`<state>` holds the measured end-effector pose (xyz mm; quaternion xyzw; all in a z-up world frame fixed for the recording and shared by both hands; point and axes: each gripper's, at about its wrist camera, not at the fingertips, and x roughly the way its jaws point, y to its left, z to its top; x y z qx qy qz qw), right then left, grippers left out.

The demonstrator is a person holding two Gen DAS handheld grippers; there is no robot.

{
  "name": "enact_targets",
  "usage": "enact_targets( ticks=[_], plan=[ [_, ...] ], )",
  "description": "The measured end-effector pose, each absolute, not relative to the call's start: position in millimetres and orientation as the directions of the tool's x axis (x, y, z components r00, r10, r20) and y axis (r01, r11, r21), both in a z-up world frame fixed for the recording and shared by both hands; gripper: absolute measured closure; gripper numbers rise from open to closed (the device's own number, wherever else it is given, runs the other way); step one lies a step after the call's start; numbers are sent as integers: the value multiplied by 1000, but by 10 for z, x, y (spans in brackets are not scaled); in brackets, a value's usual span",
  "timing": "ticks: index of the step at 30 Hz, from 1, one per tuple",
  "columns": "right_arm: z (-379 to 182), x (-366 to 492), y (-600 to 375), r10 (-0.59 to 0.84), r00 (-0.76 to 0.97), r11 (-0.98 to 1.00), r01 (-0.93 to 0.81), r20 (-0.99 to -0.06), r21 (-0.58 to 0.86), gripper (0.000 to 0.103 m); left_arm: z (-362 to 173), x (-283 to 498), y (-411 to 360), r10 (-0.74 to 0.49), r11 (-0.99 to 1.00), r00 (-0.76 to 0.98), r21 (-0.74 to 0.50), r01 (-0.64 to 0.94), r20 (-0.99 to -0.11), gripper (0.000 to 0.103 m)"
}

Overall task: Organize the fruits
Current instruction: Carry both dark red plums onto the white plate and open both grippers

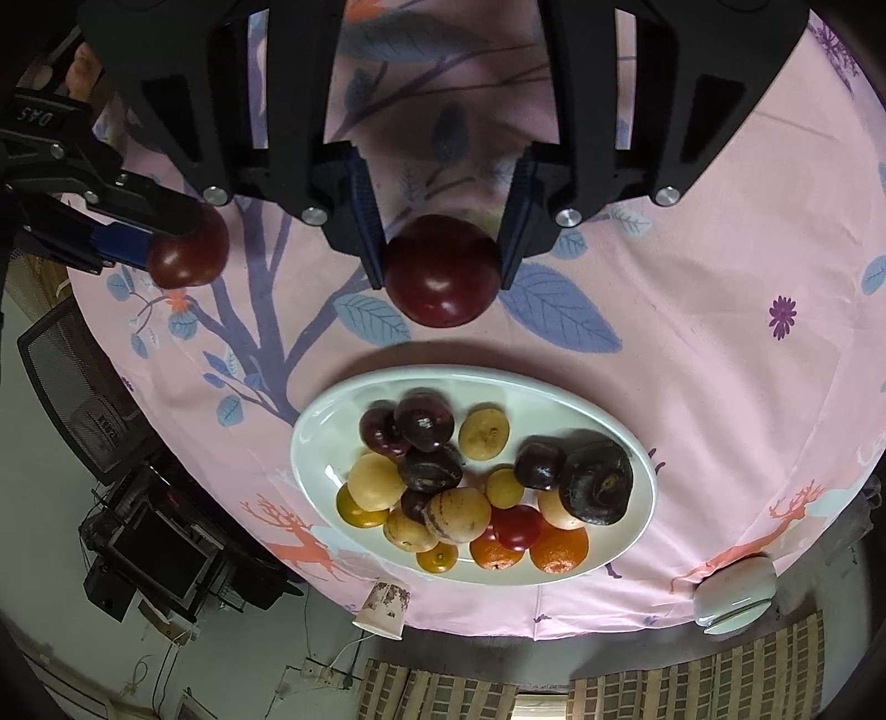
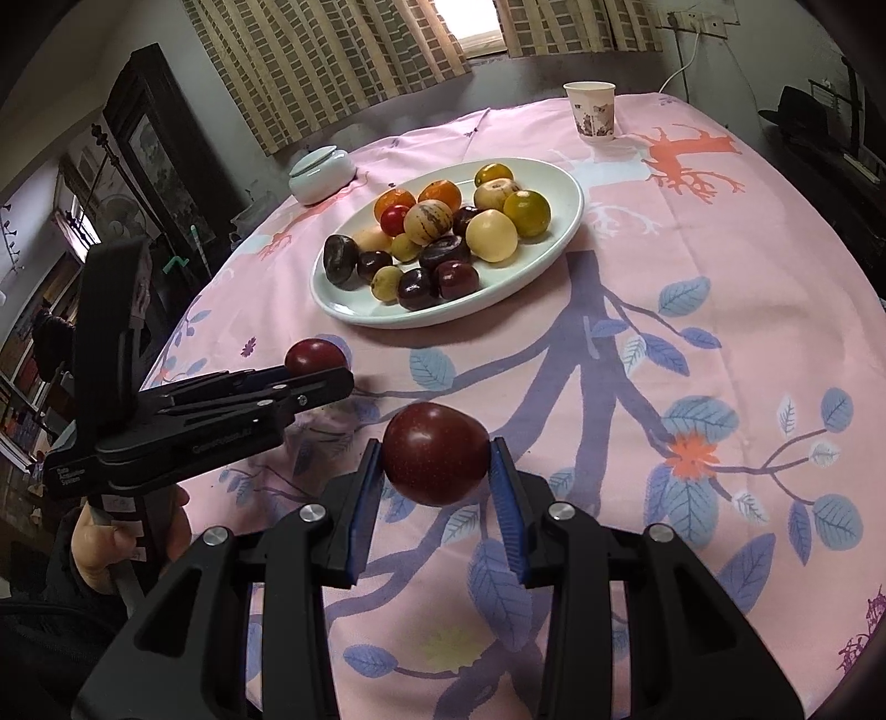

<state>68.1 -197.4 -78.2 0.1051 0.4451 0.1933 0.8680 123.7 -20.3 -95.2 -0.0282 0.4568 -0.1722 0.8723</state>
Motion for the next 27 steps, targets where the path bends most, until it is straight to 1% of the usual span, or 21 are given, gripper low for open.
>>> enact_targets(
  ticks=[4, 9, 12, 16, 19, 22, 24, 27],
  plan=[
    [-743, 737, -1956, 420, 532, 908, -248, -736, 339, 64, -756, 1132, -218, -353, 927, 538, -209, 310, -766, 63],
    [-544, 857, -1930, 410, 544, 911, -283, -732, 300, 64, -486, 1180, -194, -386, 912, 532, -225, 343, -753, 63],
    [-363, 1001, -1900, 392, 558, 915, -315, -731, 250, 64, -284, 1342, -186, -385, 910, 538, -212, 356, -750, 63],
    [-213, 1287, -1878, 382, 574, 917, -330, -724, 222, 64, -59, 1803, -246, -377, 914, 551, -203, 352, -745, 63],
    [-217, 1610, -1882, 380, 572, 920, -317, -727, 232, 64, -71, 2244, -347, -373, 918, 534, -218, 331, -759, 63],
    [-281, 1902, -1903, 359, 588, 931, -278, -725, 235, 64, -237, 2649, -465, -341, 931, 516, -206, 302, -786, 63],
    [-355, 2094, -1879, 336, 598, 940, -259, -728, 220, 64, -349, 2847, -513, -336, 934, 501, -213, 286, -798, 63],
    [-473, 2300, -1783, 321, 586, 942, -276, -744, 189, 65, -477, 3039, -549, -341, 933, 484, -230, 275, -806, 63]
  ],
)
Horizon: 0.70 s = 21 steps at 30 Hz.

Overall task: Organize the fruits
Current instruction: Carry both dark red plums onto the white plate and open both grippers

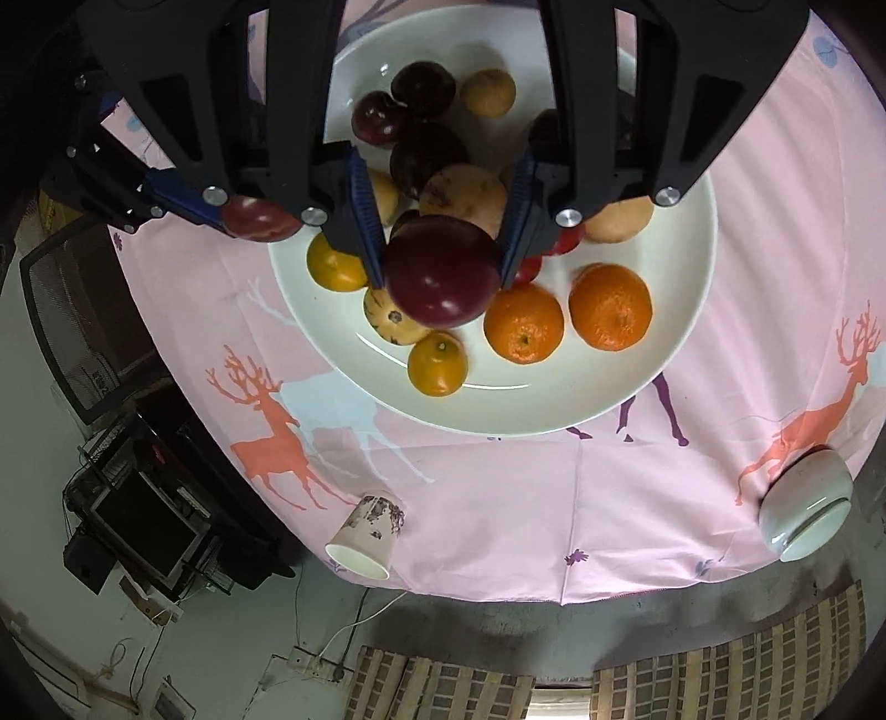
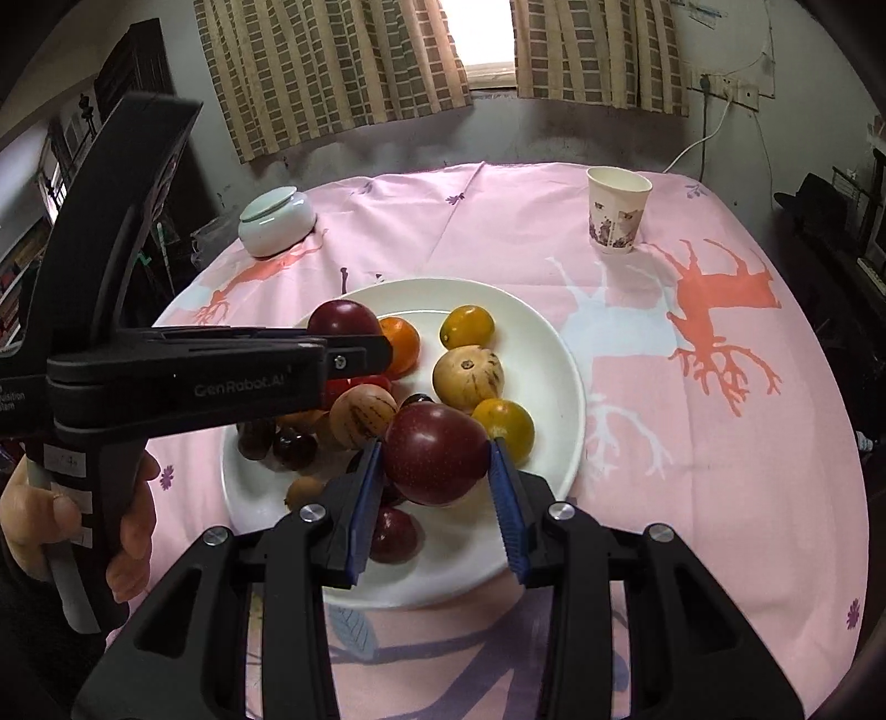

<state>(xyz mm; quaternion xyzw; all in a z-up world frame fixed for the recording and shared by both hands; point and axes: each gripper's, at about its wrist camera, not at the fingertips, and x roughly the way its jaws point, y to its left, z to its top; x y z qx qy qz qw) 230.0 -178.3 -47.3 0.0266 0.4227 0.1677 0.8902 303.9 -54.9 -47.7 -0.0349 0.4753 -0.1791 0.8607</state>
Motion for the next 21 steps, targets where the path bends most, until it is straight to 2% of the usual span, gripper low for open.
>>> enact_targets(
  ticks=[12, 13, 14, 15, 16, 17, 18, 21],
  plan=[
    [-653, 2524, -1671, 324, 607, 939, -300, -725, 168, 62, -650, 3295, -592, -318, 941, 462, -218, 257, -828, 62],
    [-656, 2539, -1654, 320, 609, 939, -304, -725, 159, 57, -655, 3305, -594, -311, 944, 466, -215, 249, -828, 59],
    [-655, 2544, -1642, 309, 619, 942, -301, -722, 145, 33, -644, 3305, -589, -306, 947, 475, -212, 242, -825, 45],
    [-633, 2522, -1644, 287, 652, 950, -290, -702, 119, 20, -622, 3297, -581, -299, 950, 489, -209, 232, -819, 34],
    [-597, 2487, -1649, 266, 686, 956, -280, -677, 91, 15, -580, 3283, -560, -290, 954, 512, -204, 218, -809, 17],
    [-557, 2458, -1653, 252, 709, 959, -276, -659, 69, 5, -534, 3256, -536, -284, 957, 534, -201, 208, -796, 12],
    [-525, 2437, -1659, 239, 722, 961, -272, -650, 51, 2, -489, 3237, -517, -284, 957, 548, -201, 207, -787, 11],
    [-413, 2381, -1686, 228, 731, 963, -268, -643, 37, 1, -375, 3190, -462, -258, 965, 563, -180, 190, -785, 6]
  ],
)
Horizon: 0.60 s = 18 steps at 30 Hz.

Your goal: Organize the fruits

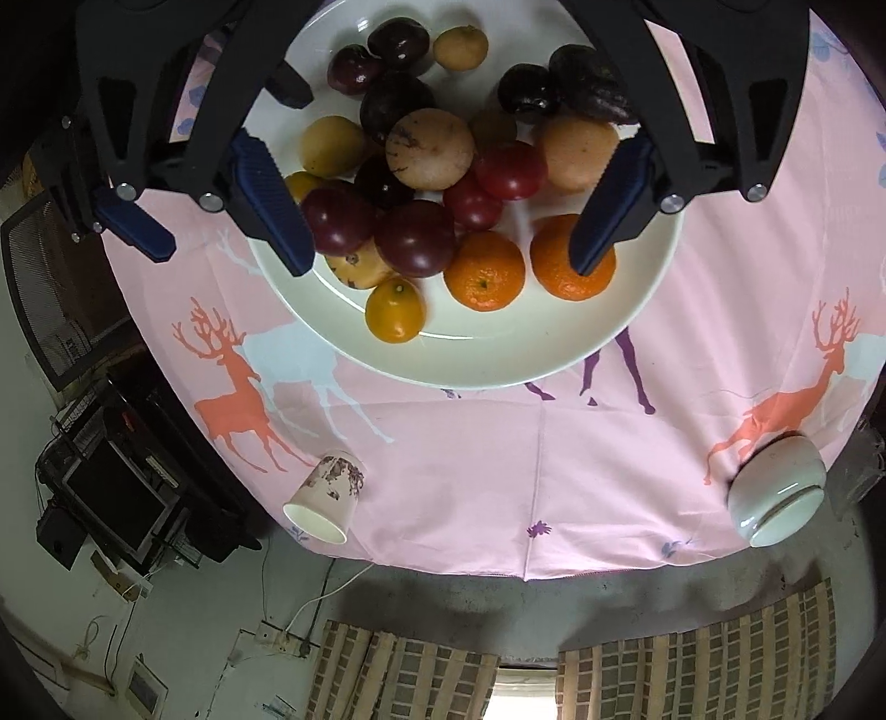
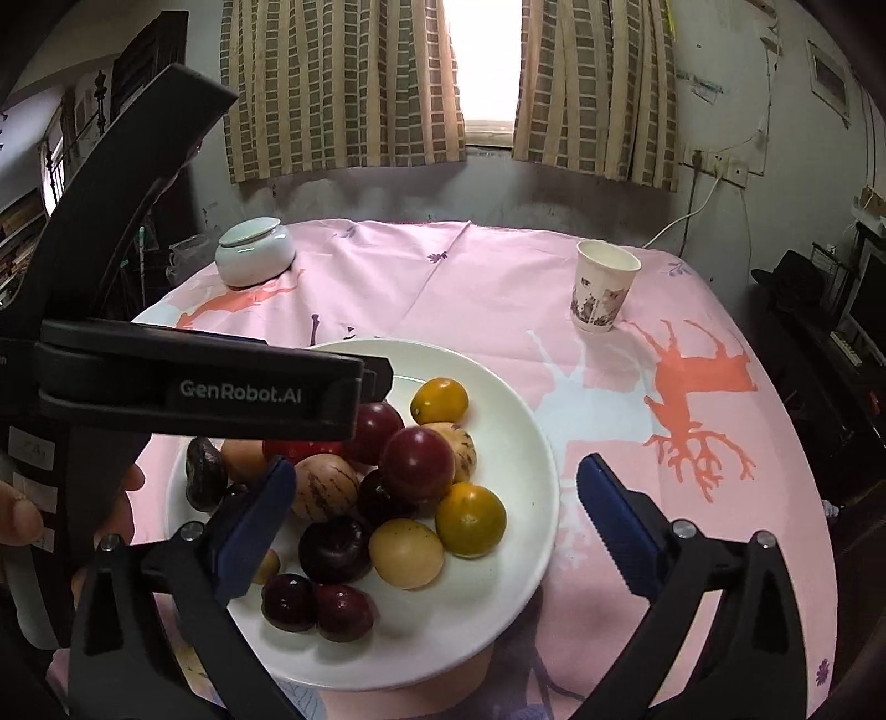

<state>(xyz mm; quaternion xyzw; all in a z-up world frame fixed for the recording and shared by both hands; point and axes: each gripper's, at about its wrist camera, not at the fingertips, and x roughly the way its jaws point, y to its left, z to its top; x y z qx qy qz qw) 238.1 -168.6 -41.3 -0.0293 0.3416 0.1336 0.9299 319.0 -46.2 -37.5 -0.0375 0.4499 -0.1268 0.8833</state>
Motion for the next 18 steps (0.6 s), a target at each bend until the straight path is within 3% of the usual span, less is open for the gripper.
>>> enact_targets(
  ticks=[4, 10, 18],
  plan=[
    [-312, 2290, -1698, 228, 708, 962, -270, -668, 42, 1, -268, 3038, -365, -228, 973, 583, -163, 162, -780, 2],
    [-355, 1866, -1798, 226, 618, 969, -221, -753, 109, 1, -253, 2562, -243, -78, 994, 608, -15, 109, -790, 2],
    [-441, 827, -1773, 166, 646, 977, -208, -745, 37, 1, -330, 1441, 11, -32, 998, 657, 15, 67, -753, 2]
  ],
)
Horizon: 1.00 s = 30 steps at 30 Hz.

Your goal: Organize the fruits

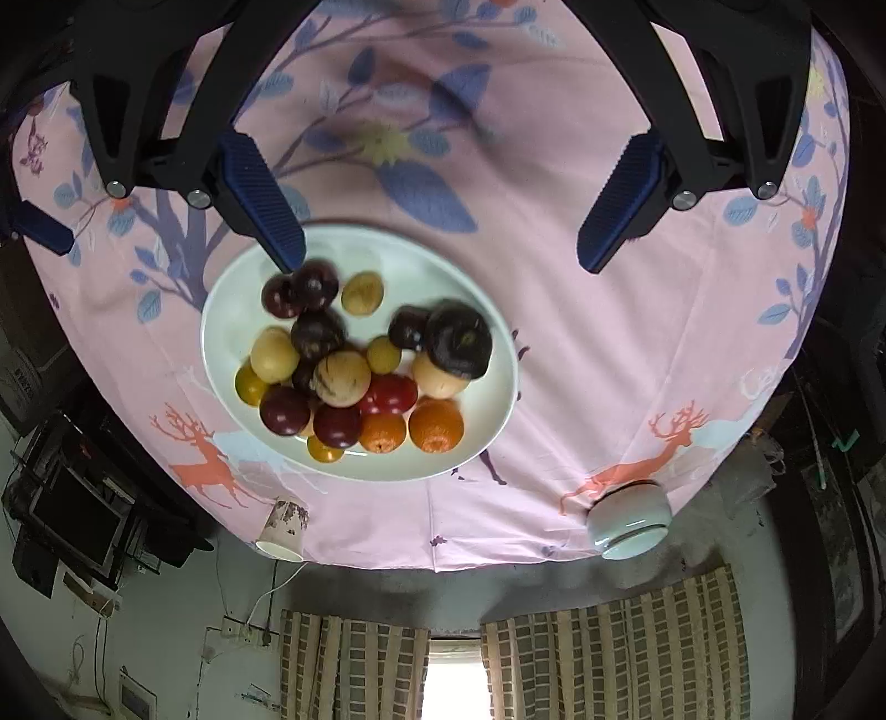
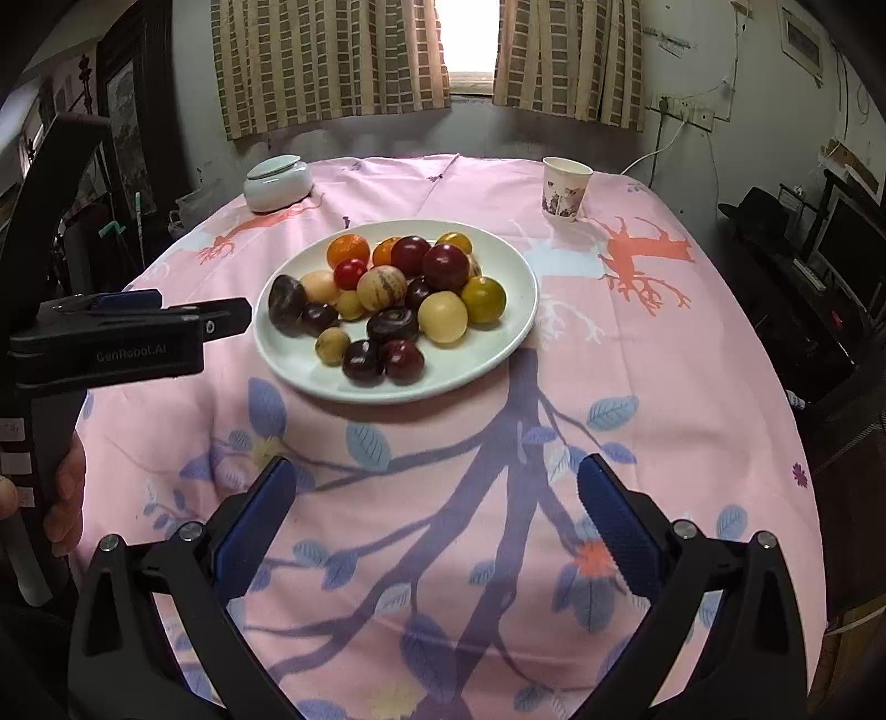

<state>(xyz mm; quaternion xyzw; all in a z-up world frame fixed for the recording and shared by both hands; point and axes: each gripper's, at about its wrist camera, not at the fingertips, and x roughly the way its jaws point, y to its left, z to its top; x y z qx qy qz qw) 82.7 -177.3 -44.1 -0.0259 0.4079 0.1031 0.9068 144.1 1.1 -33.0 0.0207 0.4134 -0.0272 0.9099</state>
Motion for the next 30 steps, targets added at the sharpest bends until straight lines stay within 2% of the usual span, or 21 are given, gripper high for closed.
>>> enact_targets(
  ticks=[4, 10, 30],
  plan=[
    [-439, 552, -1697, 147, 664, 978, -208, -733, 8, 1, -374, 990, 27, -22, 998, 650, 24, 61, -760, 2],
    [-419, 472, -1641, 146, 667, 979, -202, -731, 11, 1, -298, 718, 53, -10, 998, 664, 29, 49, -748, 2],
    [-458, 476, -1650, 156, 656, 980, -195, -739, 33, 1, -267, 656, 57, -36, 998, 663, 8, 63, -748, 2]
  ],
)
